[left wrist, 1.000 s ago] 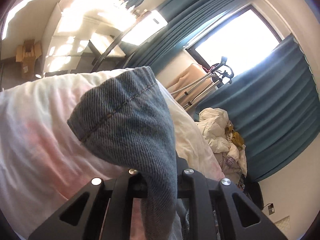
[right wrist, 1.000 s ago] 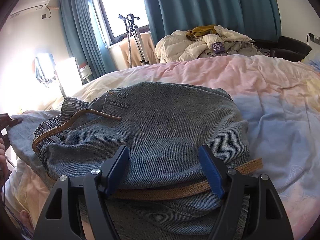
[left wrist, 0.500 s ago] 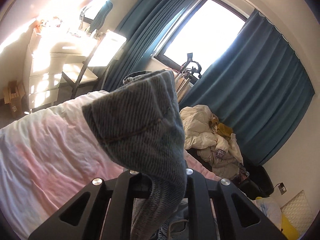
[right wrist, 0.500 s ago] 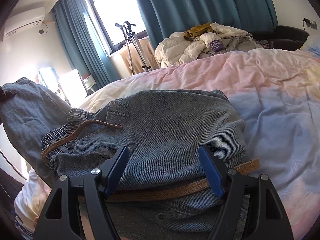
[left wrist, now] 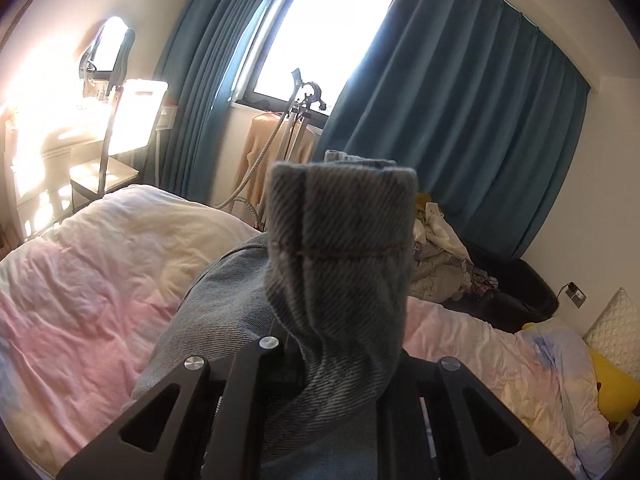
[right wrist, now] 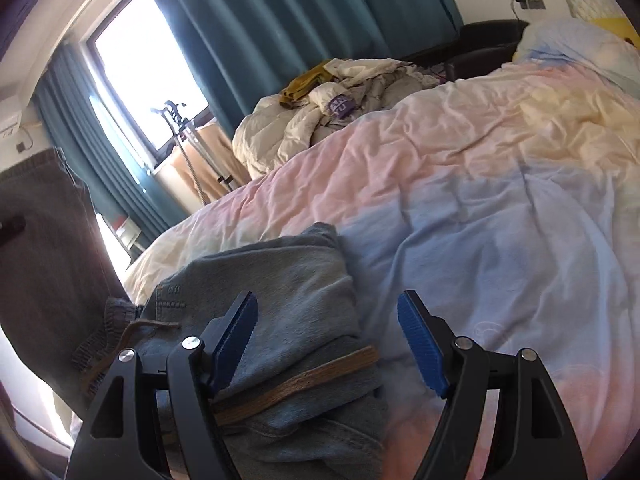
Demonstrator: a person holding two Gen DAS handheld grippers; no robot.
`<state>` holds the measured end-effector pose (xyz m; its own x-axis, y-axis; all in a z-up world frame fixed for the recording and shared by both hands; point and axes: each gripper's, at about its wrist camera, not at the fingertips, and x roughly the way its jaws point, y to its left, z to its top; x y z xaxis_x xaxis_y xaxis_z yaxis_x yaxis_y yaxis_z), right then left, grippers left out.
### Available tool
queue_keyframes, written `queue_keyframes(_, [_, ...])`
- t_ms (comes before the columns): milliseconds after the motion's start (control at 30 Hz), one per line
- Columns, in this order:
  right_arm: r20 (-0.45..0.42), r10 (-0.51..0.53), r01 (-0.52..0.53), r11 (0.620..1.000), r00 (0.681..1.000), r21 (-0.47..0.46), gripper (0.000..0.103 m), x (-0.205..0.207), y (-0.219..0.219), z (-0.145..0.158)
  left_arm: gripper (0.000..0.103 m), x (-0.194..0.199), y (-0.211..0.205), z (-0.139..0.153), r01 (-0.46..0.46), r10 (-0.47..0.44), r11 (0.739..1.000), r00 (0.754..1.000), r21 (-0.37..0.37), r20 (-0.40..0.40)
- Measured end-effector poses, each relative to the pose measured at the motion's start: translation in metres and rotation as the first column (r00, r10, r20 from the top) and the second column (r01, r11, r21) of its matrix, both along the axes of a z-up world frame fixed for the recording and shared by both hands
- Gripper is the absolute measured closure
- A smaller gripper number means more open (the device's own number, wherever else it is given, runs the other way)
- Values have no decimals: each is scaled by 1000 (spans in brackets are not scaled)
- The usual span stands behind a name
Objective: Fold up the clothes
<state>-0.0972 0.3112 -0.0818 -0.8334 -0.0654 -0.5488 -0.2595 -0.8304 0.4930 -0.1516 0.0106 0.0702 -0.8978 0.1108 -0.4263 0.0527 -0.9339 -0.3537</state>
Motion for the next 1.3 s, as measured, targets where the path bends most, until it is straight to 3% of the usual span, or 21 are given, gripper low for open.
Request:
queue_keyframes(167, [-10, -123, 122, 990, 992, -67, 29, 9, 42, 1, 91, -5, 57, -31, 56, -53, 994, 998, -92, 28])
queue_keyframes(333, [7, -183, 183, 975, 983, -129, 29, 12, 70, -7, 91, -3, 107, -76, 120, -103, 971, 991, -207, 91])
queue_keyframes(633, [49, -207, 213, 953, 977, -216, 29, 12, 92, -27, 88, 8, 135, -125, 141, -92, 931, 983, -338, 156])
queue_keyframes(733, [52, -189, 196, 955, 981, -221, 30, 10, 91, -30, 80, 12, 143, -130, 177, -102, 892, 975, -415, 197])
queue_keyframes(800, [45, -170, 175, 961, 984, -214, 30, 8, 87, -29, 64, 18, 149, -130, 235, -146, 852, 965, -468, 218])
queue_keyframes(867, [36, -149, 153, 967, 988, -202, 29, 7, 82, -26, 55, 31, 153, -127, 289, -195, 811, 953, -509, 232])
queue_keyframes(967, [3, -112, 111, 974, 994, -196, 30, 6, 76, -21, 55, 50, 153, -119, 331, -229, 768, 941, -548, 248])
queue_keyframes(1167, [-68, -4, -8, 986, 998, -165, 29, 3, 55, -5, 55, 71, 120, -95, 373, -275, 804, 924, -463, 267])
queue_keyframes(1300, [-110, 79, -97, 981, 991, -169, 29, 1, 39, 1, 55, 89, 102, -80, 398, -322, 814, 916, -423, 242])
